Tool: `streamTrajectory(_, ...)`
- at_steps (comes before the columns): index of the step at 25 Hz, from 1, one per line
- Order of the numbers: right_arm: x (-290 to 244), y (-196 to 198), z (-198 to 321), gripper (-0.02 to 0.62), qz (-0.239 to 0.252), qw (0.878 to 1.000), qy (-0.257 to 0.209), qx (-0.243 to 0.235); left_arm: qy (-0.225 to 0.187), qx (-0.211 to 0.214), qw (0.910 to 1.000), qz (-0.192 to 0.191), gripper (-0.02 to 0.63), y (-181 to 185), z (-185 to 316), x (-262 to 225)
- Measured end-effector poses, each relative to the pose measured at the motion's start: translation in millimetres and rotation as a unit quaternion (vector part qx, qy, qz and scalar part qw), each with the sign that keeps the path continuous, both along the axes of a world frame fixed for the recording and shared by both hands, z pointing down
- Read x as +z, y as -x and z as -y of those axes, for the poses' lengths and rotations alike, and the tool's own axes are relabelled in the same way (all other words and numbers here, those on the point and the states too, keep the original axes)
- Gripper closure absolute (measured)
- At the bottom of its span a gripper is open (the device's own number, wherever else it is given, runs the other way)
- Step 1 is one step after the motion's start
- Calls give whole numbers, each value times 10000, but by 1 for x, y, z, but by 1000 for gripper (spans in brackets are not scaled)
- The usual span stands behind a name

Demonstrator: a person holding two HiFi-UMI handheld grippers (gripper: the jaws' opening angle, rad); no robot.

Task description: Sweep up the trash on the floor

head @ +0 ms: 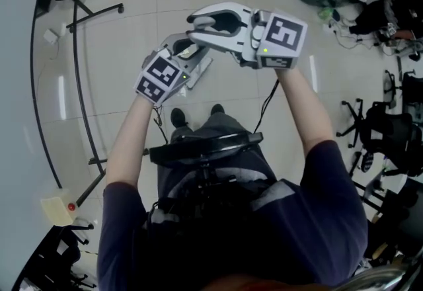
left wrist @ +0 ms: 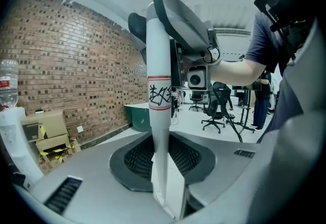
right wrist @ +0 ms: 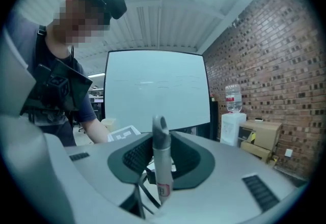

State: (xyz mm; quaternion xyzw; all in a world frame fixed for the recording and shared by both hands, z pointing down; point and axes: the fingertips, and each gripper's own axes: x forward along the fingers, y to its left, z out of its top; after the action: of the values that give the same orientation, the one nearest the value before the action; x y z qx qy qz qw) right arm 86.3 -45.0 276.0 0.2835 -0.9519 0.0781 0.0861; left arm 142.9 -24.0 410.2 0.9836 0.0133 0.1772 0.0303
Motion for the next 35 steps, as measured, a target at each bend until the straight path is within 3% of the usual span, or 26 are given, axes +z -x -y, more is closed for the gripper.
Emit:
streamTrajectory(6,-7,-13,-10,477,408,9969,-171,-643,-79,-388,9988,292,520,-14,-6,0)
streamTrajectory(9,3,-34,-21,477,361,9940,-256,-1001,-268,-753,9952,569,520,-37,-11,12)
streamTrajectory(14,29,-62,-51,477,199,9847,-308,-1701,-433,-1702,9789,1048,520,-62,-25,40)
streamTrajectory(20,53,-93,-58,477,181,9764,-128,-2146,-259,-2462,9628,1084,522,-89,-25,64)
streamTrajectory(29,110,-89,-46,476,-123,9742,385,-2221,272,-2399,9641,1103,522,-98,-21,118)
streamTrajectory(35,161,-84,-20,474,-212,9776,844,-1914,731,-2215,9677,955,522,-100,-6,166)
